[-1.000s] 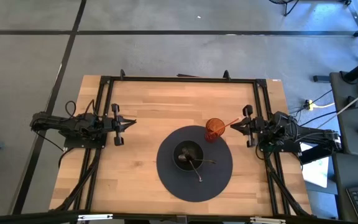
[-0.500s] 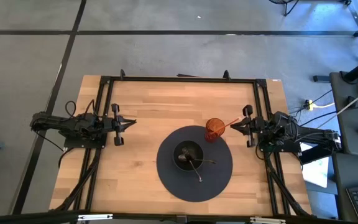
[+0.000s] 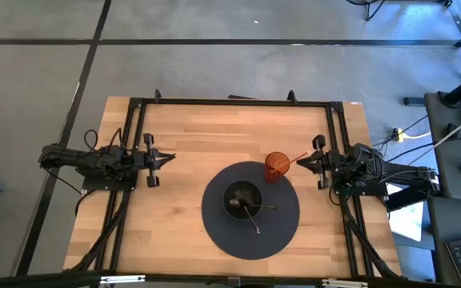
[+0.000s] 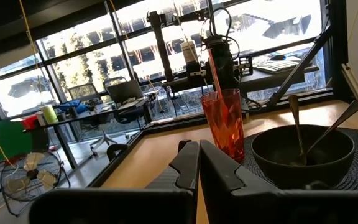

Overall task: Pick & Place Utensil
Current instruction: Return to Home Position

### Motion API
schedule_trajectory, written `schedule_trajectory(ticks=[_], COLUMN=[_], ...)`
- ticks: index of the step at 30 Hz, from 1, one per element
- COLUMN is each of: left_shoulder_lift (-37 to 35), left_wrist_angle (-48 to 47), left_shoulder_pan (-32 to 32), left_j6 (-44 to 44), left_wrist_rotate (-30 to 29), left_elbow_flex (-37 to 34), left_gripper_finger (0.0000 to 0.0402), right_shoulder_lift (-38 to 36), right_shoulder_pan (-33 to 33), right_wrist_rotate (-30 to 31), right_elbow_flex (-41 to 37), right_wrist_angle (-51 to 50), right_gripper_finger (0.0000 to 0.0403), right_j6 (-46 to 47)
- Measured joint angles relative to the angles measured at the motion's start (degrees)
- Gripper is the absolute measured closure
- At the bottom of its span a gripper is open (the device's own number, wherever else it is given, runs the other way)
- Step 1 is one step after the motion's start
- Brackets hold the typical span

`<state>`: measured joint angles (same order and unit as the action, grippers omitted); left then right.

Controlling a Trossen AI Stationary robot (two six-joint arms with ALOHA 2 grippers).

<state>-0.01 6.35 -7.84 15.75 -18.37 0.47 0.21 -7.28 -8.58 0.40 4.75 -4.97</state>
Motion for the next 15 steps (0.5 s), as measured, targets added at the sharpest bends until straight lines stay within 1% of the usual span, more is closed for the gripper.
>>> schedule_trajectory(ticks=[15], left_shoulder_lift=[0.00], left_wrist_angle=[0.00], left_shoulder_pan=[0.01], left_j6=[0.00], left_wrist_rotate=[0.00], left_elbow_flex=[0.00], left_gripper_finger=[0.0394], right_shoulder_lift=[0.00], right_shoulder_pan=[-0.01], right_wrist_rotate=[0.00], right_elbow_flex=[0.00], right_wrist_angle=[0.02], right_gripper_finger=[0.0382], right_j6=[0.00])
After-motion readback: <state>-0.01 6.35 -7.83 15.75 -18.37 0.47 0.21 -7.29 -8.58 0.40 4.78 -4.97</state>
